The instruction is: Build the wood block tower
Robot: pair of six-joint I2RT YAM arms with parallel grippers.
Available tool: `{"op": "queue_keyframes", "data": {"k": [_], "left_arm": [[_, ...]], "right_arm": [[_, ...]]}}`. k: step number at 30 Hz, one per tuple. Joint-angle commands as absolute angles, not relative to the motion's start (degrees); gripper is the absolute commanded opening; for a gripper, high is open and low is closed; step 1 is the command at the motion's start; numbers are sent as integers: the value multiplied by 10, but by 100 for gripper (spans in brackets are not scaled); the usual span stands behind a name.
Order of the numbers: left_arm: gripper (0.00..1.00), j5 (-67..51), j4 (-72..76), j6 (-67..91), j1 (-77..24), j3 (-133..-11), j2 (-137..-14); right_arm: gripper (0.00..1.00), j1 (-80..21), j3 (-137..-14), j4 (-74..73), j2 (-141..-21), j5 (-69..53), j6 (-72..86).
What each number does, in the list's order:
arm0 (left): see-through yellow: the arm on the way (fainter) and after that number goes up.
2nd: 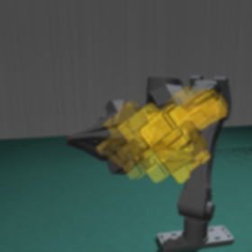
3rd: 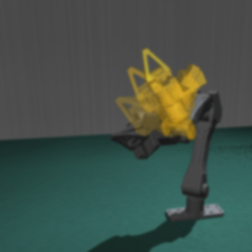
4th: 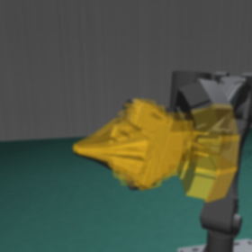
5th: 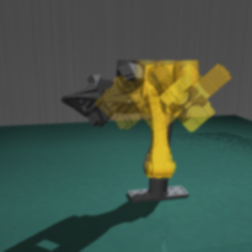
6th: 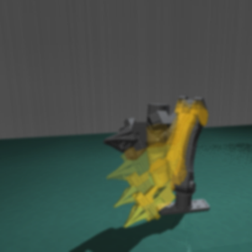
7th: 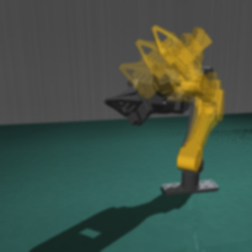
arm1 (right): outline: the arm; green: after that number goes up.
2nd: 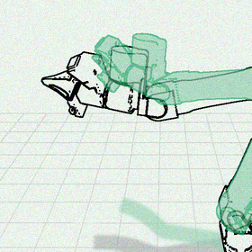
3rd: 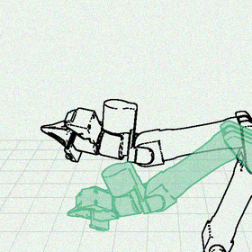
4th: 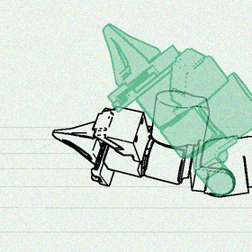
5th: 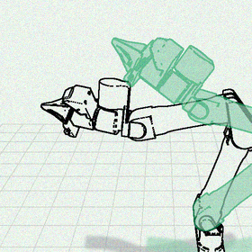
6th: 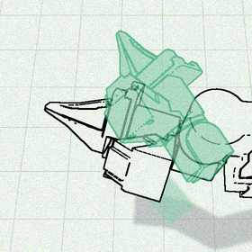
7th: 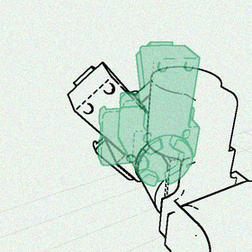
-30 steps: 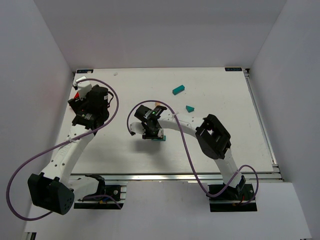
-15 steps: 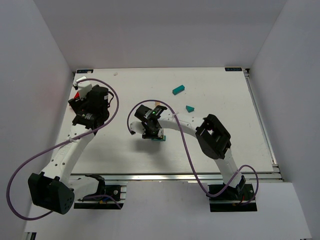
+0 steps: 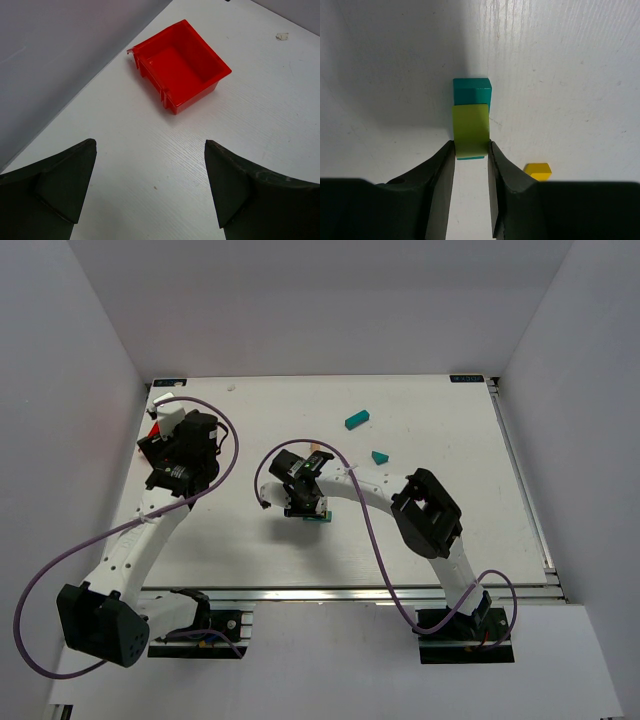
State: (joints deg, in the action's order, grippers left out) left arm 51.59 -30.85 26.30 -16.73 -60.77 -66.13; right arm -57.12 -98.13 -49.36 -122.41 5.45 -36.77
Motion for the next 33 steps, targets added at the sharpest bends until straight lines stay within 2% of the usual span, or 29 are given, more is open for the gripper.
{"op": "queue_keyframes", "data": {"k": [1, 20, 29, 33], "left_arm": [[98, 511, -307, 260, -171, -612, -661], [98, 507, -309, 258, -171, -614, -663], [98, 499, -308, 260, -172, -613, -663], [98, 494, -306, 259, -172, -614, -664]], "right_arm": [[32, -574, -991, -502, -1219, 41, -355], [33, -574, -998, -490, -1221, 47, -343], [41, -574, -997, -484, -1219, 60, -346], [48, -574, -999, -482, -1219, 64, -352]]}}
